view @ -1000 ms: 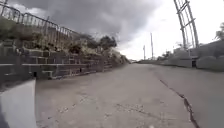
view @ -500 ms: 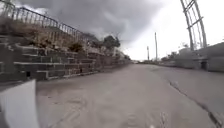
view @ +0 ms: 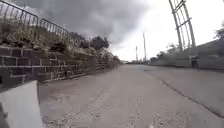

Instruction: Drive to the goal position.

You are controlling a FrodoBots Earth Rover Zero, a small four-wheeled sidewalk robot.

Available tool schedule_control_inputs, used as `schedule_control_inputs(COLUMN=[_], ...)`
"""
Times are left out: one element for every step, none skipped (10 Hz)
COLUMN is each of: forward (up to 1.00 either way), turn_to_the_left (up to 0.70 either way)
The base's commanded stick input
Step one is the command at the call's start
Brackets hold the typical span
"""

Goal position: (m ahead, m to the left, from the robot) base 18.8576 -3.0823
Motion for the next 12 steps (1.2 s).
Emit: schedule_control_inputs(forward=[0.85, 0.85, 0.85, 0.85, 0.85, 0.85, 0.85, 0.85, 0.85, 0.85, 0.85, 0.85], turn_to_the_left=[0.0, 0.0, -0.27, -0.27, 0.0, 0.0, 0.0, 0.0, 0.0, 0.0, 0.0, 0.0])
